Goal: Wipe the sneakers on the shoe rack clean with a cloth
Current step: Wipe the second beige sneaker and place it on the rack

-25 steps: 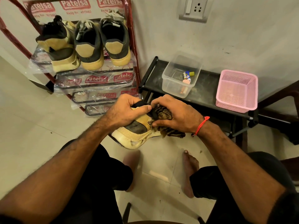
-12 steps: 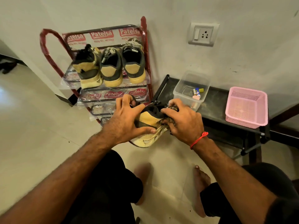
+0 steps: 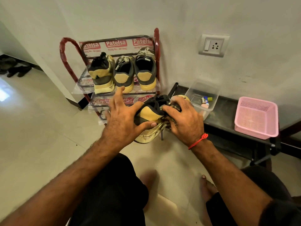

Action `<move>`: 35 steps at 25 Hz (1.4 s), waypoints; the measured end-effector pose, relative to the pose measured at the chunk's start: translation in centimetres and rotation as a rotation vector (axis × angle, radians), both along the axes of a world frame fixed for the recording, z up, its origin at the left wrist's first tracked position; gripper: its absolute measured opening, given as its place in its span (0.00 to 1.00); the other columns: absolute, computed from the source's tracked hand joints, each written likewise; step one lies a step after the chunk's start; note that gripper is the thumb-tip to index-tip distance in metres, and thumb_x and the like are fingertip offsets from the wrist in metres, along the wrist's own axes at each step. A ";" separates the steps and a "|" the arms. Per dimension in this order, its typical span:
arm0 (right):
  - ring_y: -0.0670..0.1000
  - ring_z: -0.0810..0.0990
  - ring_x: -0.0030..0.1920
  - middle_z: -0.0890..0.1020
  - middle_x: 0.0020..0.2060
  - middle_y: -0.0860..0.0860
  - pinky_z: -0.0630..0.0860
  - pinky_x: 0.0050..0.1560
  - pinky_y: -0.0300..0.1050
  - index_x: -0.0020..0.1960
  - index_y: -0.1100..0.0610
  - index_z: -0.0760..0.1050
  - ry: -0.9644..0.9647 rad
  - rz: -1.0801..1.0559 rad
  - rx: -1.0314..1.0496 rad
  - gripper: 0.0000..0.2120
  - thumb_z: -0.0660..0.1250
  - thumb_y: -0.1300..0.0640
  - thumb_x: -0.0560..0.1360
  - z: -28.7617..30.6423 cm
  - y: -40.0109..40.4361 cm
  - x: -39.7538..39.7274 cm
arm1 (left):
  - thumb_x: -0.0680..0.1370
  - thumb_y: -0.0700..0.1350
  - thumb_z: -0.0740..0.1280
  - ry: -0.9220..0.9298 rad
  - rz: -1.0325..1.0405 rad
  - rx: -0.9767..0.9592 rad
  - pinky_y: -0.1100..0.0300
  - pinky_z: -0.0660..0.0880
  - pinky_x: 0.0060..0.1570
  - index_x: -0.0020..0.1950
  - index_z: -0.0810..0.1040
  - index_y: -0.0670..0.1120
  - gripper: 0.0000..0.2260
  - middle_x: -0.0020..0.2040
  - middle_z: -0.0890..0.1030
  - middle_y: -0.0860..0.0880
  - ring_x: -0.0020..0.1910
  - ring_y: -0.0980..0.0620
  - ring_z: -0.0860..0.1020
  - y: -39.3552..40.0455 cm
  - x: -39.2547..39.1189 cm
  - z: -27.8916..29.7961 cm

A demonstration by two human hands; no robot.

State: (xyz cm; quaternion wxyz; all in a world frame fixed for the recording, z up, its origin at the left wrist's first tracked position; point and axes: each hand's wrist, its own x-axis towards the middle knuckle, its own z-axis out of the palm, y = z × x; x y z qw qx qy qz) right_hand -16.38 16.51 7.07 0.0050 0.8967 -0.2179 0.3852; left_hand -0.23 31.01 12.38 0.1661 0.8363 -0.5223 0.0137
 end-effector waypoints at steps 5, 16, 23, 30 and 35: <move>0.60 0.79 0.55 0.76 0.59 0.58 0.82 0.35 0.52 0.58 0.53 0.79 -0.017 0.037 0.026 0.14 0.72 0.55 0.73 -0.2 0.1 0.8 | 0.71 0.58 0.73 0.454 -0.185 -0.227 0.70 0.77 0.48 0.63 0.76 0.55 0.22 0.51 0.81 0.60 0.52 0.66 0.79 0.5 0.6 -0.6; 0.58 0.83 0.58 0.85 0.55 0.57 0.81 0.59 0.59 0.64 0.54 0.75 -0.876 0.326 1.637 0.23 0.73 0.68 0.72 1.2 0.7 6.4 | 0.77 0.45 0.73 0.370 0.196 -0.657 0.77 0.75 0.41 0.64 0.77 0.46 0.17 0.49 0.79 0.58 0.47 0.75 0.78 6.5 5.6 -1.5; 0.56 0.82 0.61 0.84 0.59 0.57 0.80 0.60 0.56 0.70 0.54 0.71 -0.930 0.427 1.913 0.37 0.74 0.72 0.63 0.9 2.5 11.8 | 0.78 0.47 0.72 0.190 0.292 -0.814 0.71 0.79 0.43 0.61 0.78 0.46 0.13 0.48 0.81 0.54 0.45 0.66 0.81 10.5 11.7 1.6; 0.56 0.83 0.60 0.84 0.57 0.56 0.83 0.50 0.52 0.69 0.52 0.73 -0.901 0.423 1.937 0.33 0.71 0.74 0.68 -0.4 3.3 14.5 | 0.79 0.44 0.72 0.084 0.417 -0.938 0.76 0.74 0.43 0.59 0.76 0.49 0.10 0.49 0.80 0.50 0.44 0.71 0.79 11.4 16.8 4.0; 0.55 0.83 0.60 0.84 0.58 0.55 0.83 0.45 0.47 0.70 0.52 0.73 -0.919 0.445 1.940 0.35 0.72 0.72 0.66 -0.8 3.6 15.8 | 0.81 0.49 0.70 0.025 0.415 -0.940 0.61 0.80 0.44 0.57 0.78 0.44 0.10 0.47 0.81 0.49 0.45 0.54 0.80 5.4 23.8 2.6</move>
